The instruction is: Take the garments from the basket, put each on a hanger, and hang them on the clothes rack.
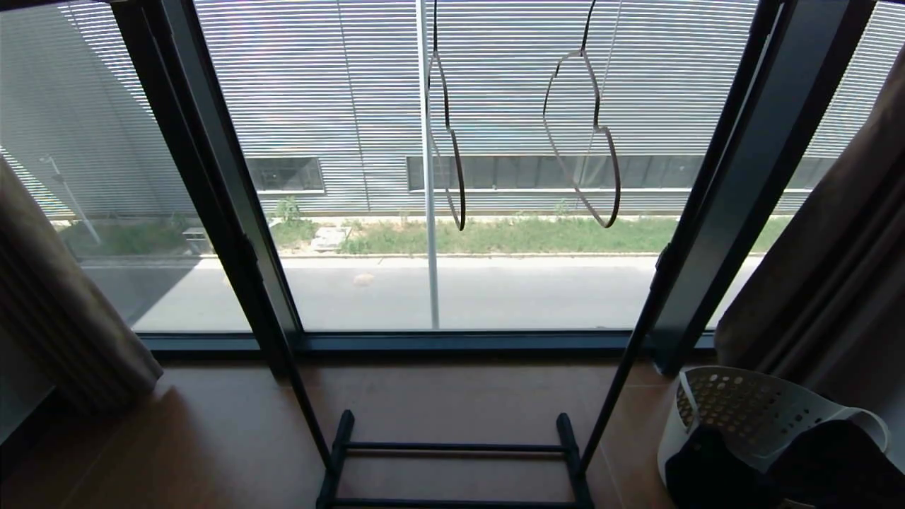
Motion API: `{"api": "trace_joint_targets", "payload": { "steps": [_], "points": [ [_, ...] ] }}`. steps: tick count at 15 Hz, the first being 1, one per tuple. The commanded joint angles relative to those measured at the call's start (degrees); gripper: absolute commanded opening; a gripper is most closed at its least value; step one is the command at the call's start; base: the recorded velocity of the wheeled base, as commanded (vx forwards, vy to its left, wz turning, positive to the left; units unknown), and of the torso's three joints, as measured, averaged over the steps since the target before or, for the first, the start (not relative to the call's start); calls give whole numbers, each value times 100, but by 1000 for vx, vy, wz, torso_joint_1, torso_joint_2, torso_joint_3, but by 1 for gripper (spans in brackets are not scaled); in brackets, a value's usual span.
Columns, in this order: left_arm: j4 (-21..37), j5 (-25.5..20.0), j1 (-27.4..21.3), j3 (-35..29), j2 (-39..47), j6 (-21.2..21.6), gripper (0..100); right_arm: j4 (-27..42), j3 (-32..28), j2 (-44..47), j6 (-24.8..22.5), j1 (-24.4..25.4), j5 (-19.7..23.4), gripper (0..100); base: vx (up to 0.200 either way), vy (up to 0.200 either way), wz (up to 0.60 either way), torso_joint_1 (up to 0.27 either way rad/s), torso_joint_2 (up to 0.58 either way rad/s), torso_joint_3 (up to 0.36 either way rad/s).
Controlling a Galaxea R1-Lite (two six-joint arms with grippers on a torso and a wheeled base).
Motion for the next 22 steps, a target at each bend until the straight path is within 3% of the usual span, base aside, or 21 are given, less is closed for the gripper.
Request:
{"api": "trace_joint_targets", "payload": {
  "steps": [1, 6, 14, 16, 22],
  "points": [
    [-2, -1, 0, 0, 11, 11, 100, -6, 0, -2, 2, -4, -2, 100, 0, 0, 0, -90, 466, 373],
    [-2, -10, 0, 0, 11, 20, 100, -6, 0, -2, 11, 5, -2, 100, 0, 0, -120, -41, 351, 299],
    [-2, -10, 0, 0, 11, 28, 100, -6, 0, -2, 19, -4, -11, 100, 0, 0, -600, -1, 22, 23],
    [-2, -10, 0, 0, 11, 28, 100, -6, 0, -2, 19, 5, -11, 100, 0, 0, 0, 0, 0, 0],
    [-2, -10, 0, 0, 11, 28, 100, -6, 0, -2, 19, -4, -11, 100, 200, -200, 0, -2, 3, 4]
  ]
}}
